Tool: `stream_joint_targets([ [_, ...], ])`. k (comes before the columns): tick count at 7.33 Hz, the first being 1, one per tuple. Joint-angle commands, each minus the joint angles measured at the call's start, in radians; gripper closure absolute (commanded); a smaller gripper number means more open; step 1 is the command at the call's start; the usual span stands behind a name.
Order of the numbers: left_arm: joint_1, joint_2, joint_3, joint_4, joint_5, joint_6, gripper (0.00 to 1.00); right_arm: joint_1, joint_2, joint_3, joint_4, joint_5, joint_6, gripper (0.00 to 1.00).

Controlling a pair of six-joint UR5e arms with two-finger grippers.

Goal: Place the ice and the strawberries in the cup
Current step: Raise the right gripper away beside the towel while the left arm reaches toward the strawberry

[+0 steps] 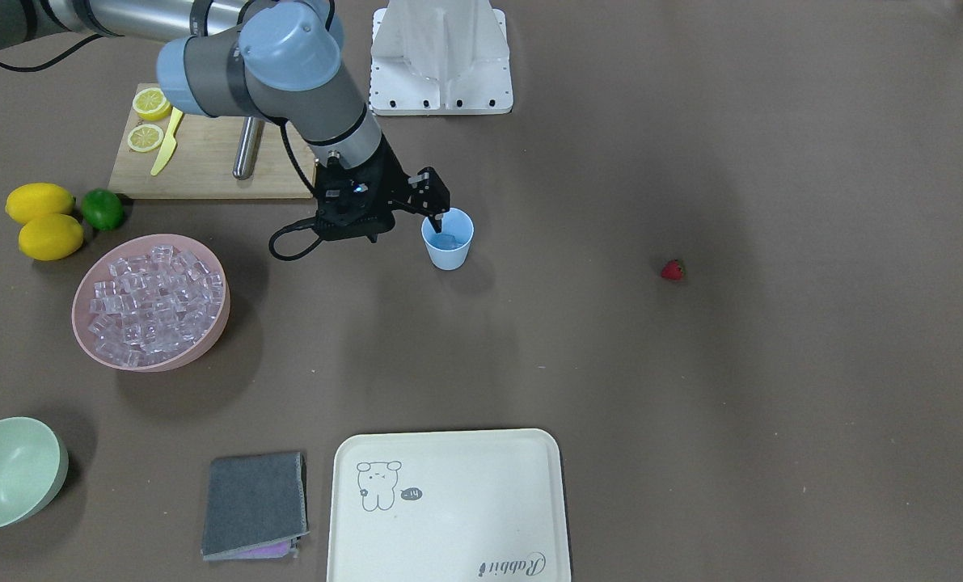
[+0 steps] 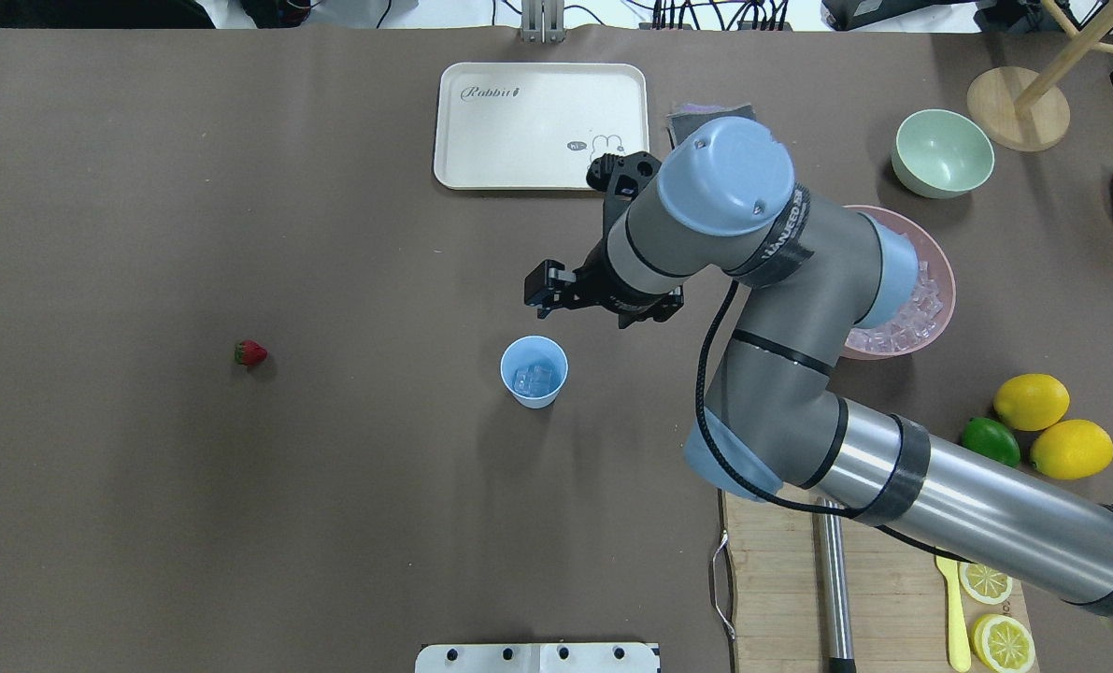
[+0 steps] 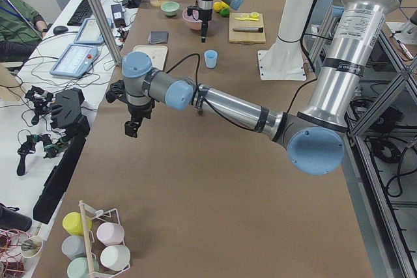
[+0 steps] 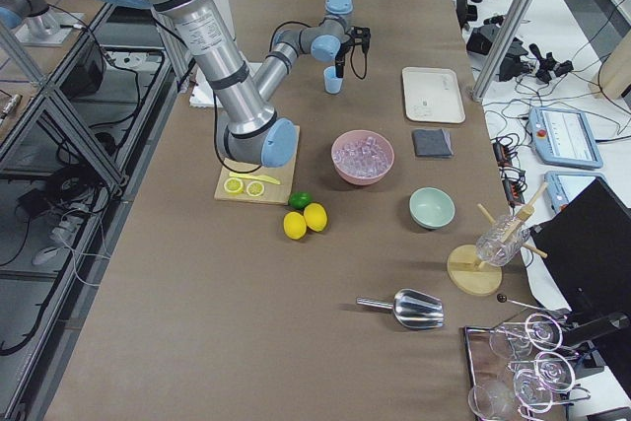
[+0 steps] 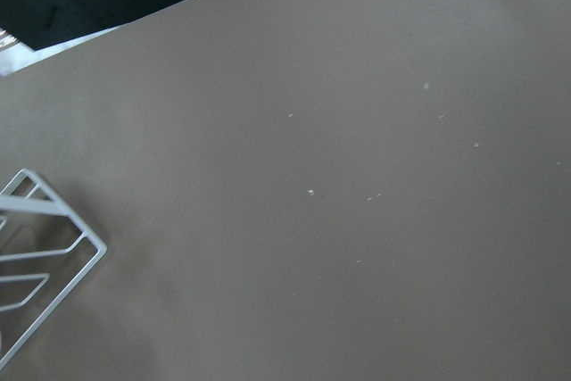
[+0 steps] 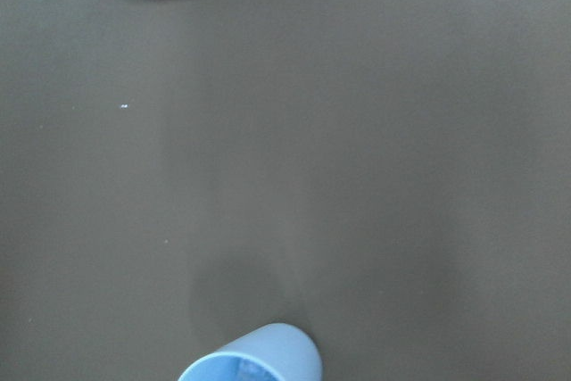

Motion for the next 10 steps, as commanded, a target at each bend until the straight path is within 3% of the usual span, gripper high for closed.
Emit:
stream_joint_targets([
  [1, 0.134, 0.003, -0.001, -0.147, -0.003, -0.425, 0.02, 0.098, -0.068, 0.004, 0.007, 0.044, -0.058, 0.00],
  [3, 0.169, 0.118, -0.053, -0.388, -0.035, -0.456, 0.02, 0.147, -0.100, 0.007, 0.018, 0.040, -0.113, 0.00],
  [5, 0.260, 0.177, -0.051, -0.626, -0.031, -0.652, 0.02, 0.172, -0.185, 0.002, 0.172, 0.038, -0.151, 0.00],
  [7, 0.393, 0.198, -0.117, -0.659, 0.099, -0.796, 0.02, 0.175, -0.194, -0.003, 0.176, 0.026, -0.151, 0.00],
  [10, 0.598, 0.218, -0.209, -0.584, 0.404, -0.841, 0.02, 0.175, -0.211, 0.004, 0.179, -0.026, -0.148, 0.00],
])
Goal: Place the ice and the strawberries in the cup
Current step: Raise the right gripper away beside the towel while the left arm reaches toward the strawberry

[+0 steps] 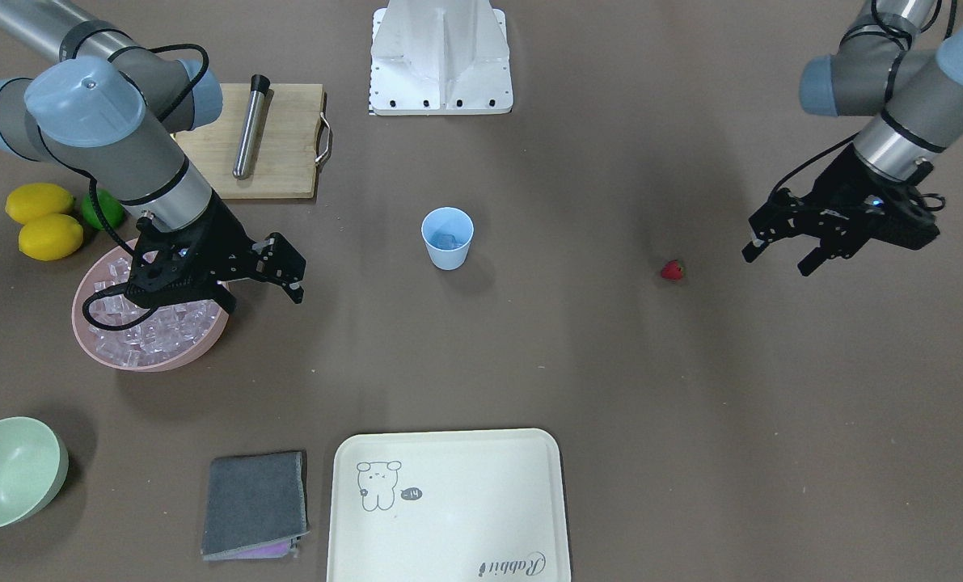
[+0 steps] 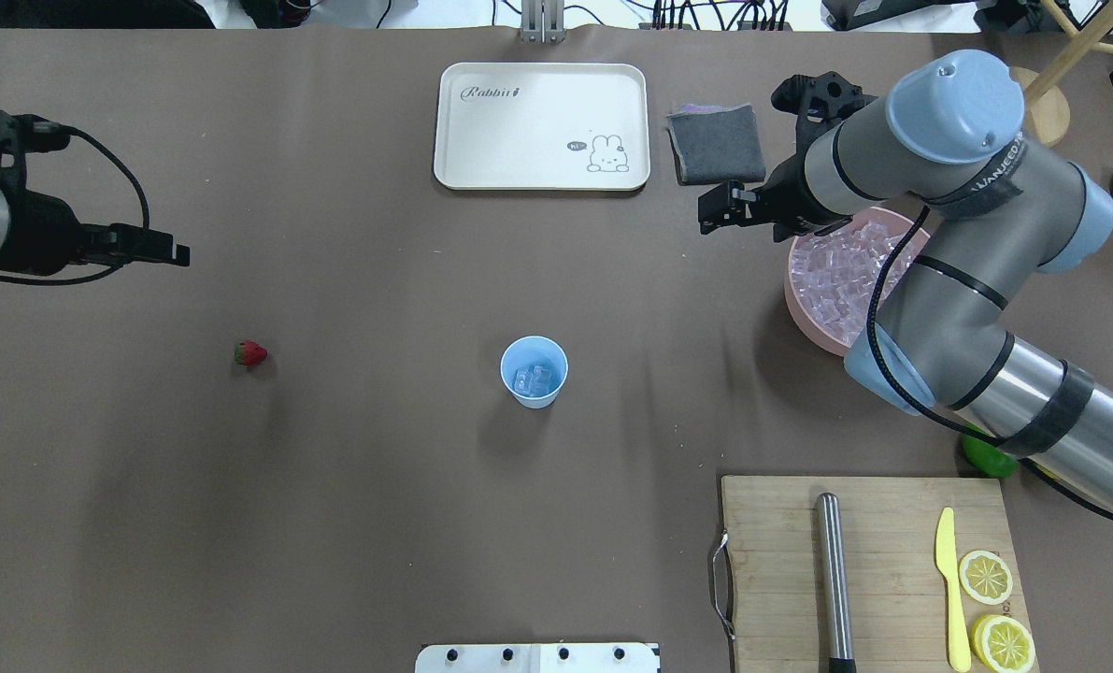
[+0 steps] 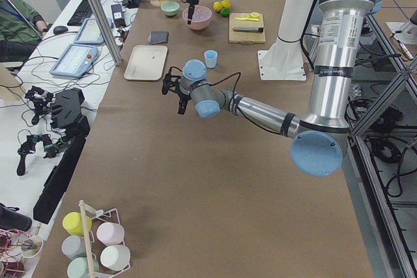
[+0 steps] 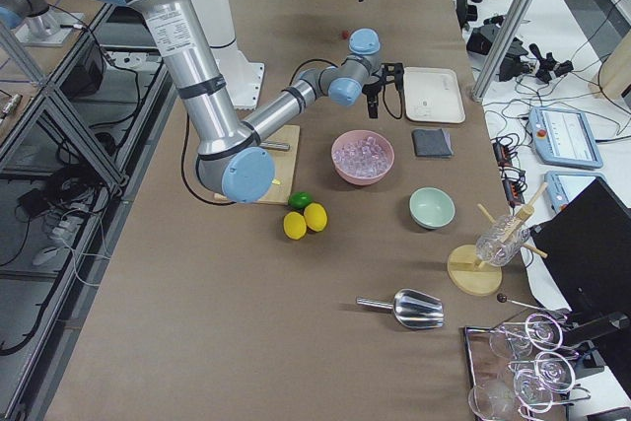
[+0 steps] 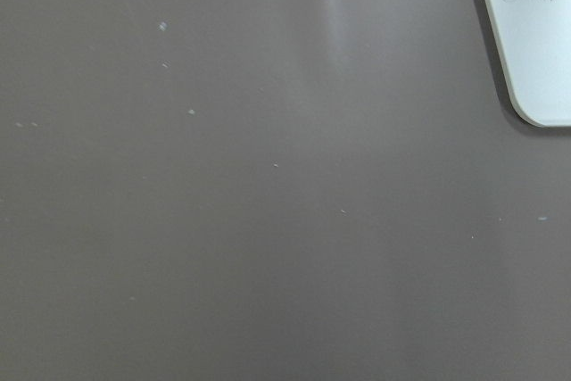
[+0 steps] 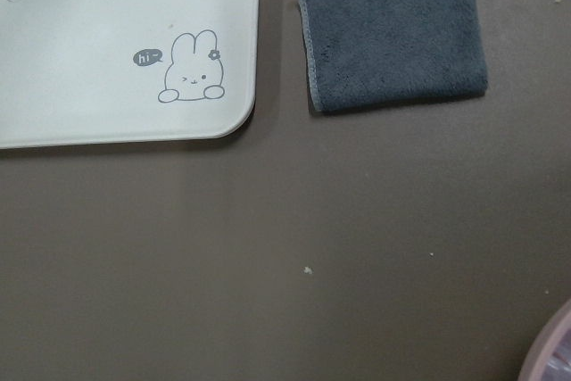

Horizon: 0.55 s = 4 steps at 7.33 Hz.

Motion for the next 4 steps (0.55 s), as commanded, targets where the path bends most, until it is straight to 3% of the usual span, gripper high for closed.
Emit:
stream_joint_targets([
  [1, 0.173, -0.005, -0.070, 0.142, 0.267, -0.014, 0.02, -0.001, -0.005, 0.002, 0.001, -0.010, -0.001, 0.00],
  [2, 0.224, -0.019, -0.081, 0.196, 0.337, -0.016, 0.02, -0.003, -0.004, 0.000, 0.000, -0.010, 0.000, 0.00],
  [4, 0.300, -0.024, -0.058, 0.196, 0.390, -0.022, 0.02, -0.006, -0.002, -0.003, 0.001, -0.010, -0.009, 0.00],
])
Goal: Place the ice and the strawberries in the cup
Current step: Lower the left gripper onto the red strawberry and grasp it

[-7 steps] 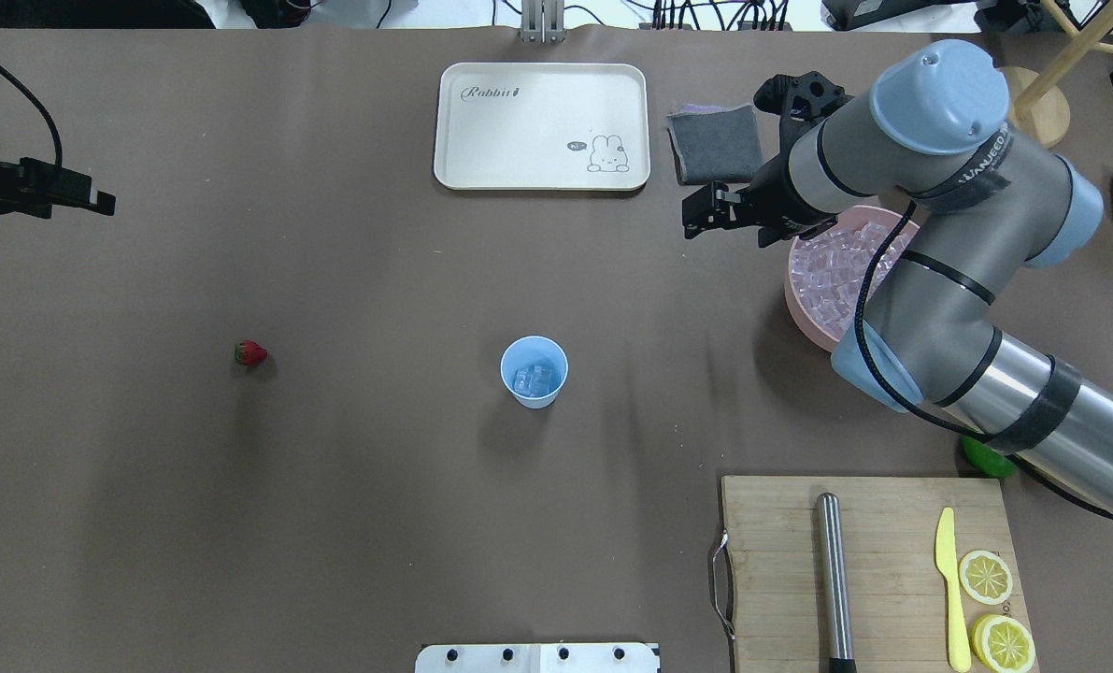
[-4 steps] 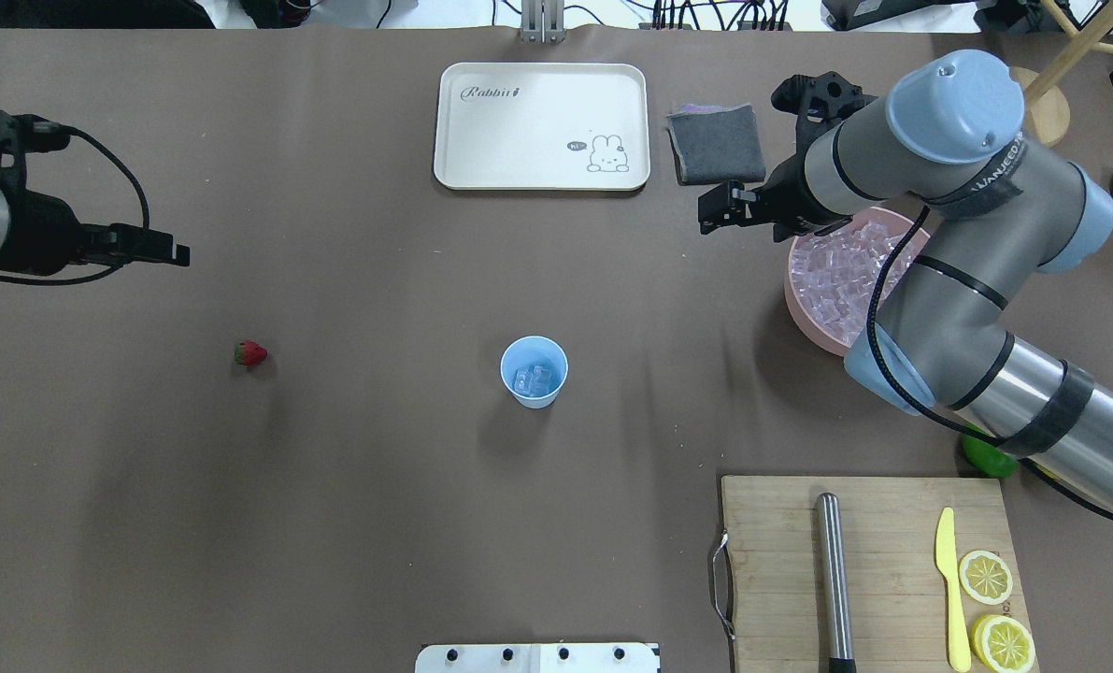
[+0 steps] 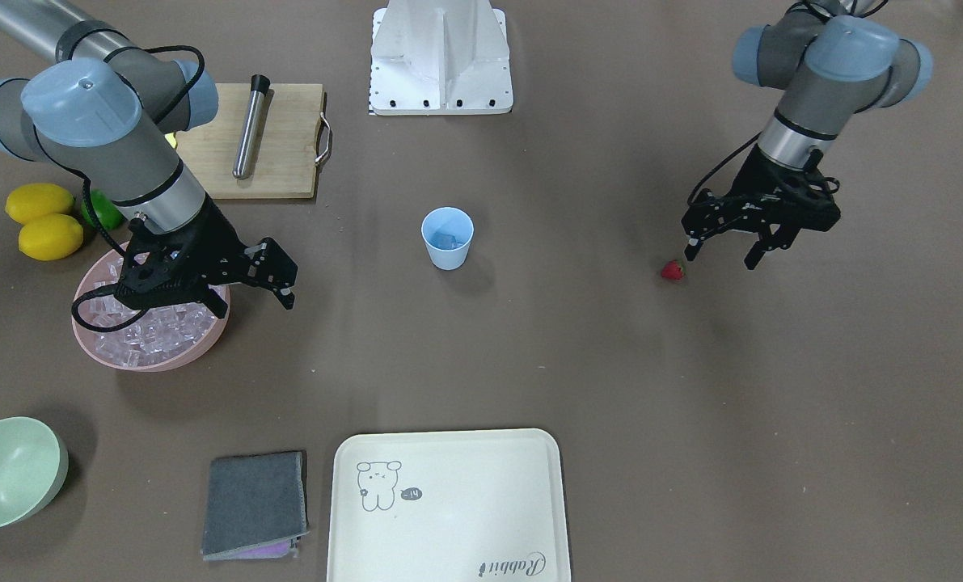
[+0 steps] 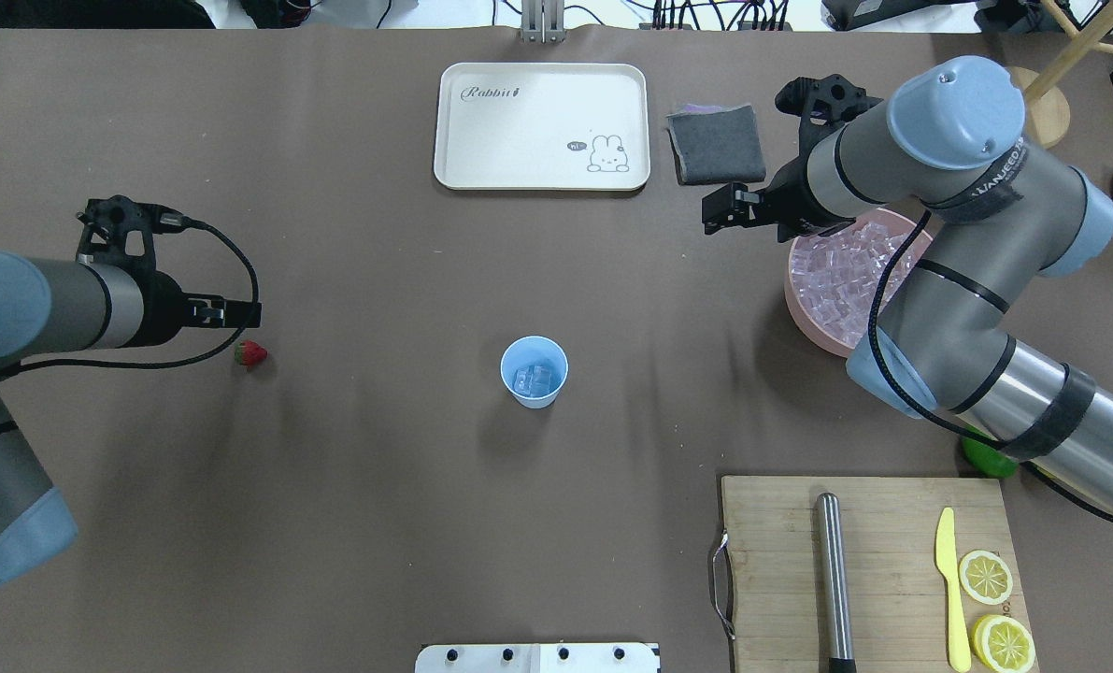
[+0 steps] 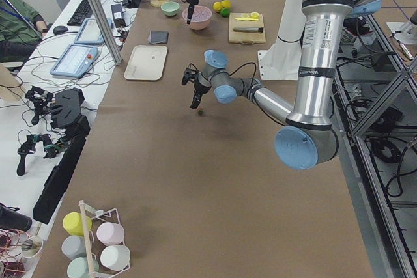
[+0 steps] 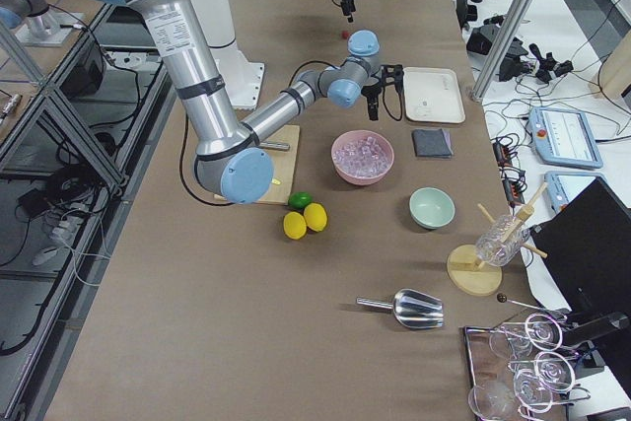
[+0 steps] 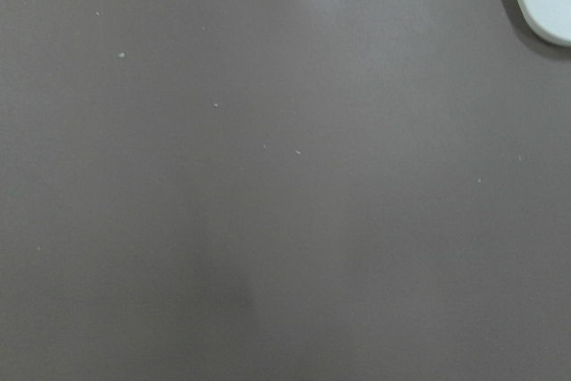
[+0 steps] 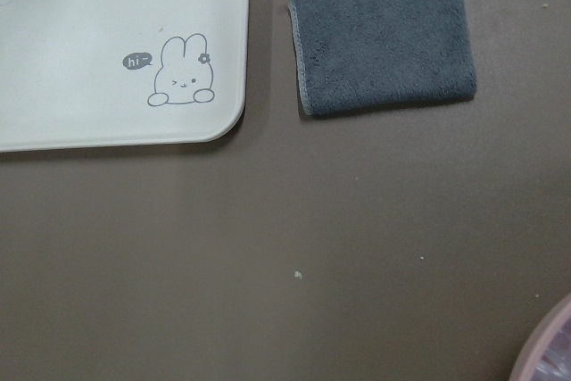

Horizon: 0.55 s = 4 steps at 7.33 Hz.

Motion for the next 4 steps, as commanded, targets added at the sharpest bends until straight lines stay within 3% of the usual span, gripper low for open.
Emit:
stream_joint_targets([
  [1, 0.073, -0.026, 0.046, 0.007, 0.065, -0.004, 0.02, -0.002, 0.001, -0.001, 0.001, 0.000, -0.001, 0.00],
  [4, 0.075, -0.060, 0.105, 0.000, 0.062, 0.009, 0.03, -0.002, -0.001, 0.002, 0.001, 0.000, 0.002, 0.00],
])
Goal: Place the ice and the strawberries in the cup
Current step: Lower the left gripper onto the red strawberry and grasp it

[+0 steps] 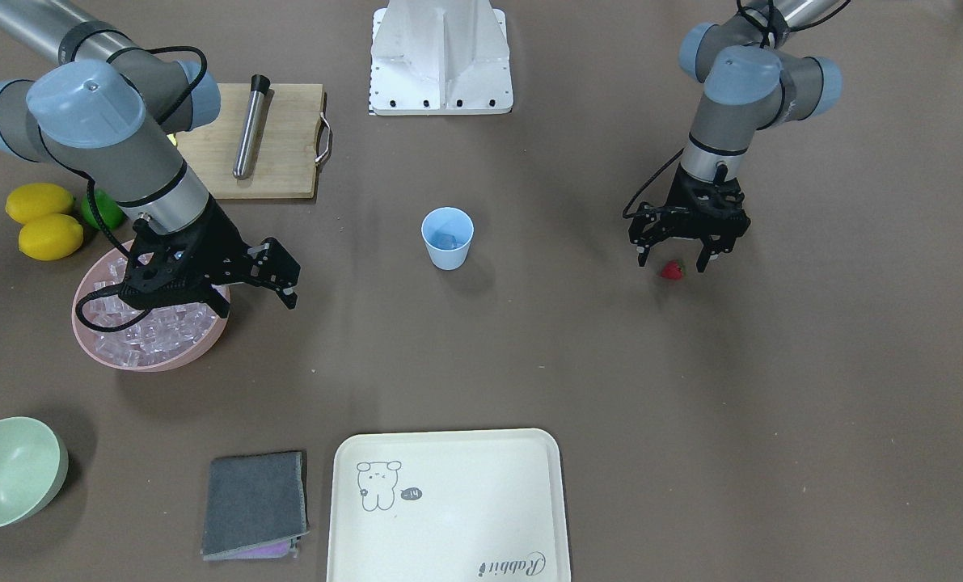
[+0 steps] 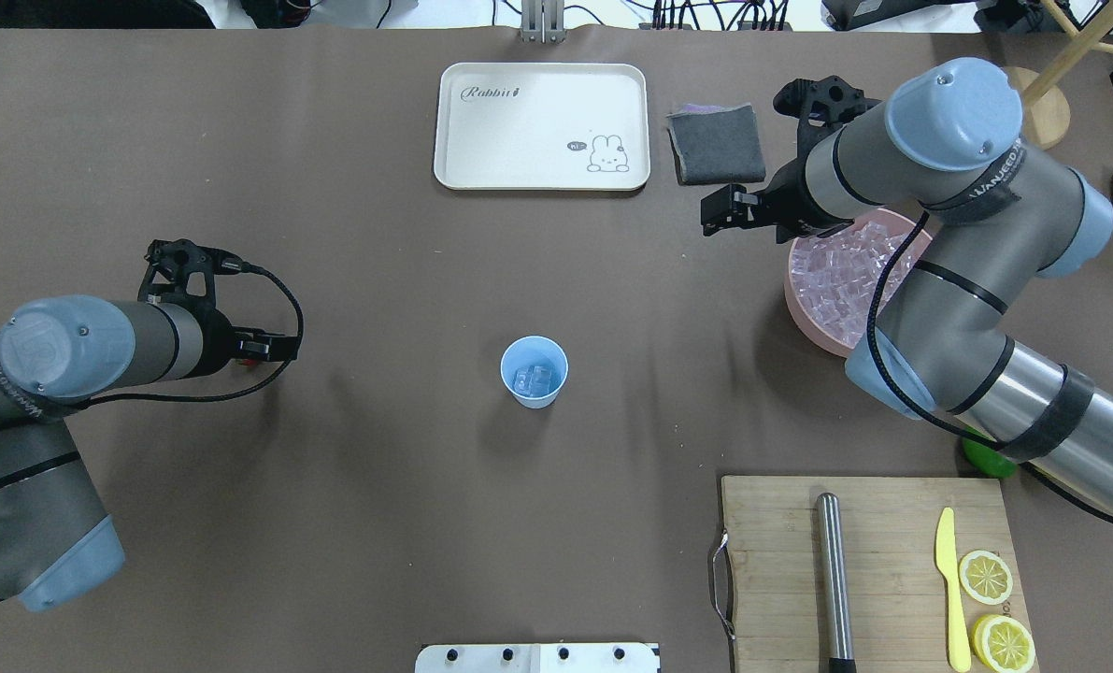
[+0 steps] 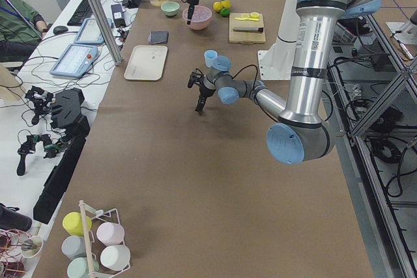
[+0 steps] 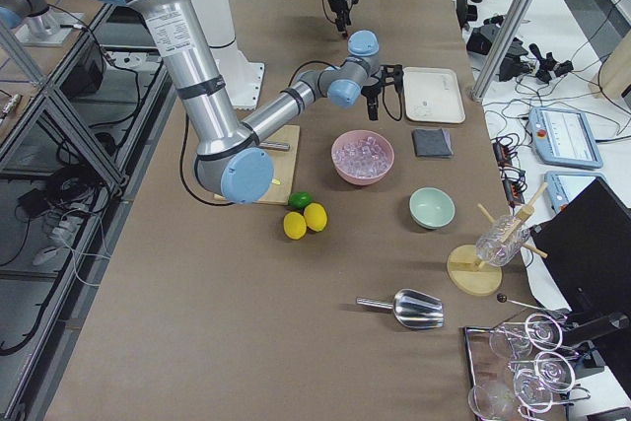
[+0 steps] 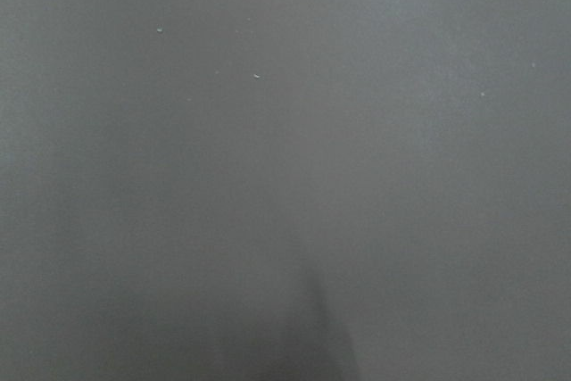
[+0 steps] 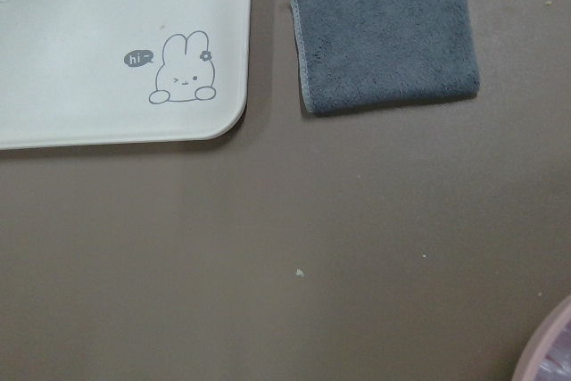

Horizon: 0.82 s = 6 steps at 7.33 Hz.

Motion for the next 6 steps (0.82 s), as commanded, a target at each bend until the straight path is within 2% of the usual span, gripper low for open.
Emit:
stream_joint_targets([
  [1, 0.002, -0.007, 0.022, -0.004, 0.000, 0.008, 0.03, 0.000, -0.001, 0.001, 0.000, 0.000, 0.001, 0.00],
  [4, 0.000, -0.006, 0.074, -0.067, -0.011, 0.043, 0.05, -0.006, -0.001, 0.000, 0.000, 0.000, 0.001, 0.00],
  [6, 0.000, -0.006, 0.068, -0.069, -0.012, 0.041, 0.42, -0.006, 0.001, 0.000, 0.000, 0.000, -0.001, 0.00],
])
